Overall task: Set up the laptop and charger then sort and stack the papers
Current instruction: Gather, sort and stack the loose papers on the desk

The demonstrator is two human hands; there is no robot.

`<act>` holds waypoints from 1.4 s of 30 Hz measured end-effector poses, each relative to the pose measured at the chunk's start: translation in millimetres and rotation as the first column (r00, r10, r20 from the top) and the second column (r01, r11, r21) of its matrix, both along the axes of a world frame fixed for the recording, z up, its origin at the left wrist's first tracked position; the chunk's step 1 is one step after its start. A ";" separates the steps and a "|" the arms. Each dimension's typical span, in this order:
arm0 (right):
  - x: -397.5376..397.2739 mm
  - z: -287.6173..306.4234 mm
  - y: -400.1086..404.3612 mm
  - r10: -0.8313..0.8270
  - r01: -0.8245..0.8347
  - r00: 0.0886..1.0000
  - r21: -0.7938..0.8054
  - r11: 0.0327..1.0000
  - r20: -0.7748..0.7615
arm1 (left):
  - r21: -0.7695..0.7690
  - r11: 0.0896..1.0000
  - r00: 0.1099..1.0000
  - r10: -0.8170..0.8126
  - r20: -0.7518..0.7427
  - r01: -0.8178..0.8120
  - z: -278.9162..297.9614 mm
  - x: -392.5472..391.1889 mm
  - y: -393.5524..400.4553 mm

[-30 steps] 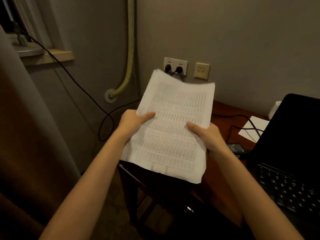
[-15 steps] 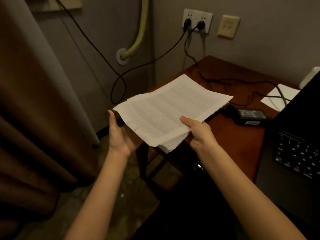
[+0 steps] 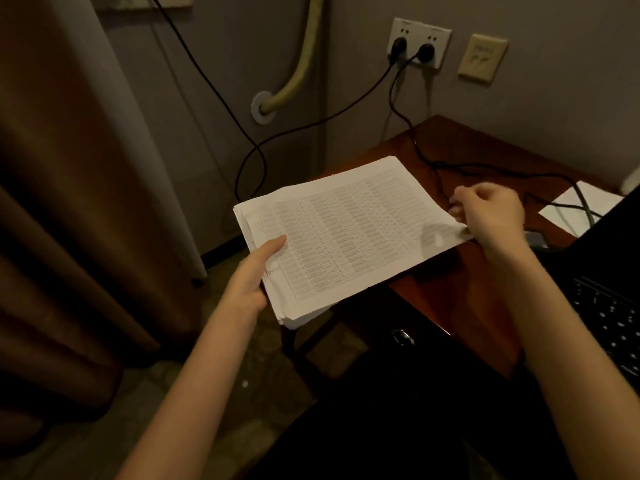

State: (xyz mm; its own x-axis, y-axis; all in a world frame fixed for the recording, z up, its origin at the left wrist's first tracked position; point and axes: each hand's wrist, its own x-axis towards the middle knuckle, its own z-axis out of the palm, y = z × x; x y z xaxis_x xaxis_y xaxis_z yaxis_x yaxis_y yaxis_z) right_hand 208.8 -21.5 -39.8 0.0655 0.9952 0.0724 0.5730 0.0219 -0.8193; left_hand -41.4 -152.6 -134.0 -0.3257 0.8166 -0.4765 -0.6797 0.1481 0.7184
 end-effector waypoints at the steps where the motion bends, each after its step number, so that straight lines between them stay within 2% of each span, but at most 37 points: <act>1: -3.4 -3.2 13.8 0.011 -0.011 0.986 0.000 1.000 0.164 | 0.003 1.000 1.000 0.000 0.019 0.000 -1.1 0.7 -0.3; 3: -13.6 -11.4 35.9 0.136 -0.077 0.900 -0.156 0.985 0.414 | 0.014 1.000 1.000 -0.006 0.026 0.006 -1.8 1.0 -1.3; 5: -24.3 -17.1 45.8 0.236 -0.113 0.850 -0.274 0.955 0.471 | 0.030 0.999 1.000 -0.016 -0.022 0.016 -2.4 -0.7 -1.4; 9: -31.9 -17.0 46.1 0.262 -0.126 0.797 -0.275 0.953 0.544 | 0.047 0.999 0.983 -0.010 -0.185 0.019 -1.1 -8.9 0.0; 14: -28.1 -5.7 35.2 0.332 -0.115 0.822 -0.435 0.893 0.463 | 0.091 0.995 0.879 0.000 -0.476 0.050 18.5 -20.5 0.4; 17: -22.1 -4.0 31.2 0.352 -0.136 0.837 -0.464 0.875 0.418 | 0.155 0.985 0.840 0.022 -0.542 0.074 26.9 -30.3 2.5; 18: -19.0 -2.3 29.9 0.347 -0.155 0.857 -0.452 0.878 0.381 | 0.192 0.979 0.845 0.041 -0.533 0.073 27.5 -33.6 3.5; 19: -15.1 -1.2 29.8 0.332 -0.186 0.902 -0.447 0.875 0.275 | 0.236 0.969 0.849 0.064 -0.524 0.073 27.8 -36.8 4.9; 20: -10.7 -0.3 29.8 0.315 -0.240 0.943 -0.440 0.865 0.106 | 0.286 0.955 0.848 0.089 -0.522 0.075 29.6 -38.6 5.9; 21: -6.7 1.9 29.0 0.313 -0.312 0.947 -0.411 0.856 -0.067 | 0.334 0.939 0.837 0.116 -0.535 0.084 33.0 -39.8 7.9; 22: -3.5 4.5 28.0 0.330 -0.381 0.923 -0.346 0.858 -0.196 | 0.377 0.921 0.817 0.146 -0.558 0.093 38.6 -41.5 11.1; 24: 0.2 11.2 23.2 0.378 -0.443 0.865 -0.147 0.884 -0.330 | 0.436 0.892 0.754 0.204 -0.624 0.119 56.7 -43.3 20.1; 26: 0.6 18.4 16.9 0.351 -0.369 0.834 0.042 0.928 -0.425 | 0.470 0.868 0.659 0.259 -0.706 0.163 80.1 -42.1 31.9; 28: 0.4 24.7 12.1 0.282 -0.196 0.805 0.215 0.957 -0.522 | 0.517 0.827 0.524 0.346 -0.778 0.222 103.6 -33.7 45.1; 29: -0.8 26.2 9.6 0.241 -0.091 0.810 0.291 0.952 -0.535 | 0.544 0.806 0.493 0.384 -0.781 0.234 111.4 -26.3 52.4; 30: -3.3 27.0 5.6 0.192 0.005 0.832 0.354 0.935 -0.521 | 0.573 0.786 0.504 0.406 -0.762 0.233 115.2 -19.6 59.8; 33: -5.8 14.0 -10.1 0.105 0.147 0.860 0.439 0.886 -0.499 | 0.599 0.788 0.589 0.419 -0.691 0.143 98.8 -4.1 80.1; 38: 8.5 -32.1 -23.2 0.165 0.009 0.802 0.288 0.958 -0.575 | 0.459 0.875 0.644 0.263 -0.719 0.156 38.6 0.8 80.5; 42: 11.6 -15.8 -18.1 0.181 0.026 0.787 0.324 0.946 -0.590 | 0.499 0.860 0.691 0.298 -0.659 0.105 53.5 -1.9 86.0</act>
State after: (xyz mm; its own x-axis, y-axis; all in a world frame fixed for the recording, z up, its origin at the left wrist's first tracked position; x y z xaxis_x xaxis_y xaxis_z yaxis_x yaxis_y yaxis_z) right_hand 220.4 -39.6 -55.5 0.1216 0.9334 0.3377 -0.0534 0.3459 -0.9368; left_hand -43.4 -66.6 -80.5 -0.4802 0.8027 0.3536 0.0597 -0.3723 0.9262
